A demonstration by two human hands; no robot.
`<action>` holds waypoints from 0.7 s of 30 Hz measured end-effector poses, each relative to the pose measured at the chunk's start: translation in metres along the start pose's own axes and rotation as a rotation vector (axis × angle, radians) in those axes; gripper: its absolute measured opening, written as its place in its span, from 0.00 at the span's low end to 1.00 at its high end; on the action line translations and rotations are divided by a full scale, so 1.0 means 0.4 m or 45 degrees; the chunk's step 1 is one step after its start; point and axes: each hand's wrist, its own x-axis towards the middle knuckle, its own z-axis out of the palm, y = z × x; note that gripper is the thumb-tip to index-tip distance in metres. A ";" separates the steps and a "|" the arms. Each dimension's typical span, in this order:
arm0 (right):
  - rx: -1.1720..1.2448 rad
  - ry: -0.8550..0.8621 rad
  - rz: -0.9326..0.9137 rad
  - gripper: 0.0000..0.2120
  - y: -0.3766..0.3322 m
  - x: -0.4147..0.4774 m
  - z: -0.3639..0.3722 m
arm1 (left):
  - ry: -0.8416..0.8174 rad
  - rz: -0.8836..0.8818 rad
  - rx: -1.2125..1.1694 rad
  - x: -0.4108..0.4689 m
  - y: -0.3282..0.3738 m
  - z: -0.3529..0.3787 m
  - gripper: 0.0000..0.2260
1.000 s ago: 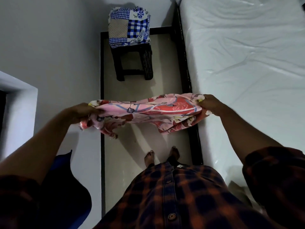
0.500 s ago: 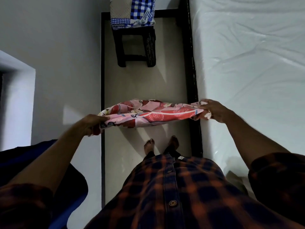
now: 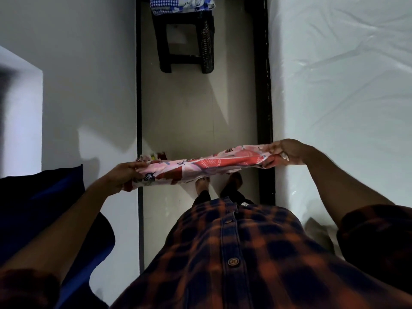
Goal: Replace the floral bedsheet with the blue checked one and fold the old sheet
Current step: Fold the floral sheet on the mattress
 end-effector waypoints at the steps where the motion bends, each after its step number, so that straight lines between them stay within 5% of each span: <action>1: -0.055 0.010 0.084 0.17 -0.002 -0.003 0.012 | 0.016 -0.014 0.052 0.000 -0.003 0.007 0.18; 5: -0.431 0.107 0.250 0.14 -0.009 0.007 0.028 | -0.017 0.055 0.503 -0.013 0.007 0.055 0.17; 10: -0.515 -0.196 0.245 0.19 -0.024 -0.028 0.019 | 0.134 0.209 1.078 -0.027 -0.038 0.106 0.20; 17: -0.625 -0.079 -0.128 0.18 0.016 -0.031 0.005 | 0.382 0.404 0.896 -0.037 -0.110 0.100 0.12; 21: -0.305 0.041 -0.328 0.12 0.036 -0.023 0.011 | 0.482 0.496 0.888 -0.026 -0.123 0.078 0.09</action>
